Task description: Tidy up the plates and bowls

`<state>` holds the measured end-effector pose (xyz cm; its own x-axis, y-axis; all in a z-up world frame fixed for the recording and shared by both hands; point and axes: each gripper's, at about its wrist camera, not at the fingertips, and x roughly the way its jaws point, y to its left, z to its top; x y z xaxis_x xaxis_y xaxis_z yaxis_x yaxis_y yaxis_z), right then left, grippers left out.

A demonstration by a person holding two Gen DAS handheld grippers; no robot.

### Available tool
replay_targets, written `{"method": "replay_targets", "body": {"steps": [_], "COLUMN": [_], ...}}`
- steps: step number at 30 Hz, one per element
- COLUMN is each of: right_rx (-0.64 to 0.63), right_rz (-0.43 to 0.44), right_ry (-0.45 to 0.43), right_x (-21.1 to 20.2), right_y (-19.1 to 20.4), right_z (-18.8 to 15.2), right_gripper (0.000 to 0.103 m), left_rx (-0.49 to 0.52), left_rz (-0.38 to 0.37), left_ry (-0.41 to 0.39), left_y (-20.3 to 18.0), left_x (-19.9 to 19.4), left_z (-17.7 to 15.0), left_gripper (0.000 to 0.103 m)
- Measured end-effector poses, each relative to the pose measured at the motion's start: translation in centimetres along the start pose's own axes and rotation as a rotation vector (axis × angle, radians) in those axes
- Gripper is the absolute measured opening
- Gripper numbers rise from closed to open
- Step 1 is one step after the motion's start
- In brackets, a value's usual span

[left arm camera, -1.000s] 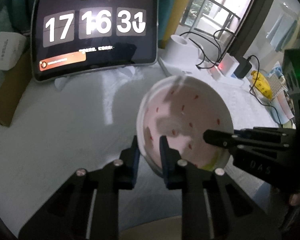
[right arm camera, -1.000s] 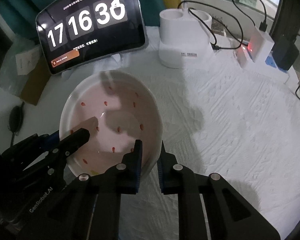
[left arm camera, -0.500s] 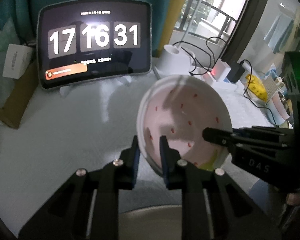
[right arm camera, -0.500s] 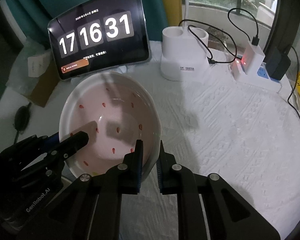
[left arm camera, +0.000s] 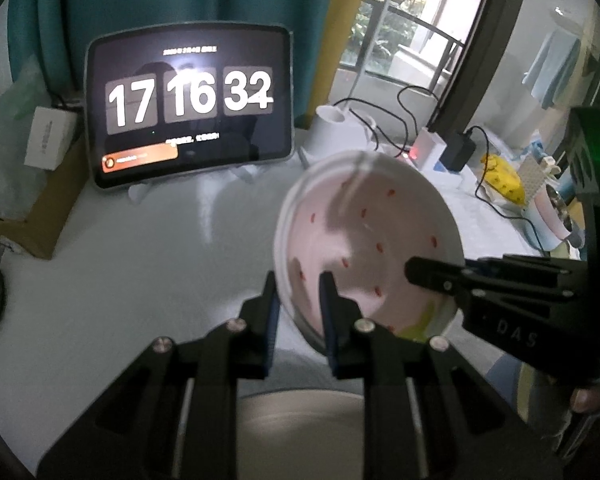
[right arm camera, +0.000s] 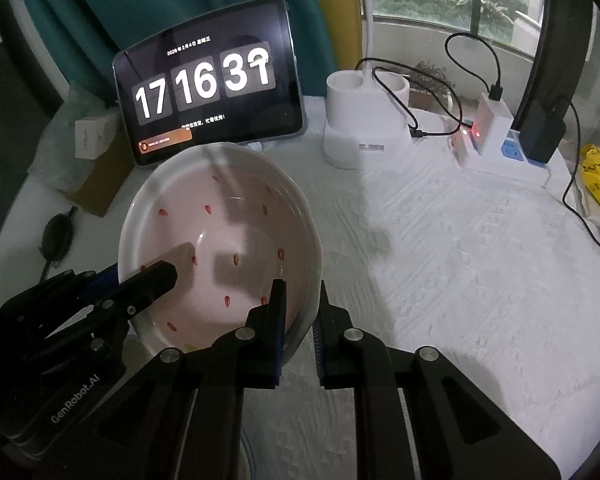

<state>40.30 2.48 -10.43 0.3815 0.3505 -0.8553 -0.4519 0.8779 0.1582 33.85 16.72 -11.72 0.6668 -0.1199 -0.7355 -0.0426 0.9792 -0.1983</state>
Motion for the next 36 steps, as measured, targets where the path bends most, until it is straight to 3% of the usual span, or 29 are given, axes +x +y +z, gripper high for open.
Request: {"method": "replay_targets", "body": {"steps": [18, 36], "right_rx": [0.012, 0.052], "right_rz": [0.001, 0.01], "right_ry": [-0.072, -0.128], "right_x": [-4.9, -9.7], "right_y": [-0.1, -3.2], "right_z": [-2.8, -7.0], "right_gripper": [0.013, 0.013], "left_rx": [0.031, 0.083], "left_rz": [-0.016, -0.026], "left_ry": [-0.059, -0.077], "left_y": [-3.1, -8.4], "left_x": [-4.5, -7.2], "left_z": [-1.6, -3.9], "left_gripper": [0.019, 0.019]}}
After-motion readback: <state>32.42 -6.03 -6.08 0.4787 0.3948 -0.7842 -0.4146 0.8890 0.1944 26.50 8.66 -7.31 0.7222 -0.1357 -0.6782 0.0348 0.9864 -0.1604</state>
